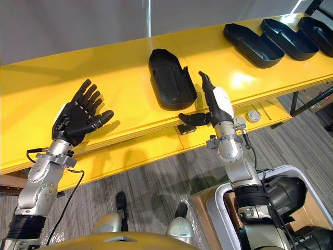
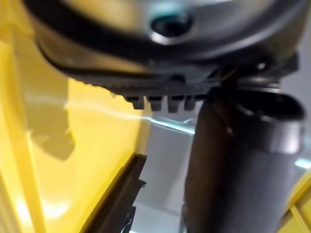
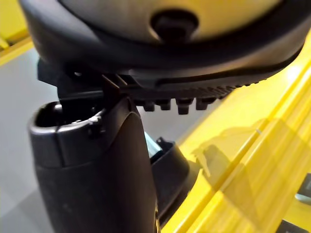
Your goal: Walk over and take three plastic housings, then place them on the shelf
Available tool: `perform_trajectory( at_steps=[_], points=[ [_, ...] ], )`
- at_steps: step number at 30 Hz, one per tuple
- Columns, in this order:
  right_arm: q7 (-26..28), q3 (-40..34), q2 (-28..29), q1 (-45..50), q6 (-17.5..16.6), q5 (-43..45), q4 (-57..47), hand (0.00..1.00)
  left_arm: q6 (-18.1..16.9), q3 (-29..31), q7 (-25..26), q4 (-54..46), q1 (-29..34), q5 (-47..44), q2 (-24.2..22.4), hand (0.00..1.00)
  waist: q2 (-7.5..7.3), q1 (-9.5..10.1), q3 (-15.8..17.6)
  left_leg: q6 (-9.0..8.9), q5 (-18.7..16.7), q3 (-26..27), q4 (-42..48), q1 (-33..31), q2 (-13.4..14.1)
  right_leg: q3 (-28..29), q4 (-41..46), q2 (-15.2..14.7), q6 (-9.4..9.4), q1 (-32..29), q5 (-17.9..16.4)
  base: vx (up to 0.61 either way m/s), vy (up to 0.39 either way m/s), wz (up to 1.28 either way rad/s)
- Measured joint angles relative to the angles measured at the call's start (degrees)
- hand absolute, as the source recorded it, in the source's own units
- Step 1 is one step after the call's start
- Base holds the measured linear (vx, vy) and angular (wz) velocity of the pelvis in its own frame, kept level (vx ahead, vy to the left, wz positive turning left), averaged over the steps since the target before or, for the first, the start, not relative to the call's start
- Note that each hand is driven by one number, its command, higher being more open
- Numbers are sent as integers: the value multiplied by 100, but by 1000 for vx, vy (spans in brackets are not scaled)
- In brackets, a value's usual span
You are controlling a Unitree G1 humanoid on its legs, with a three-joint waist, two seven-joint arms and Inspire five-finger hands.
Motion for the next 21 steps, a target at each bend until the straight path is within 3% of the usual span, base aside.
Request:
perform_trajectory(
  at_steps=[4,9,21],
  points=[
    [-379,65,0,-672,5,-182,382,100,-438,7,-579,-205,-59,-920,-173,100,70,8,252,-19,5,-2,-6,-110,-4,0,107,-30,-45,-163,-47,-47,8,0],
    [-744,119,-62,-1306,29,-180,688,100,-563,6,-1045,-536,-114,-1074,-225,100,136,109,479,-3,82,-63,12,-319,0,-20,188,-35,-48,-373,-42,-43,5,5],
    [-1130,346,-472,-2090,79,-9,1131,100,-625,17,-1207,-534,-97,-1341,-226,100,223,187,838,52,159,-196,15,-441,-97,-150,298,-147,-38,-448,-75,5,3,6]
  ],
)
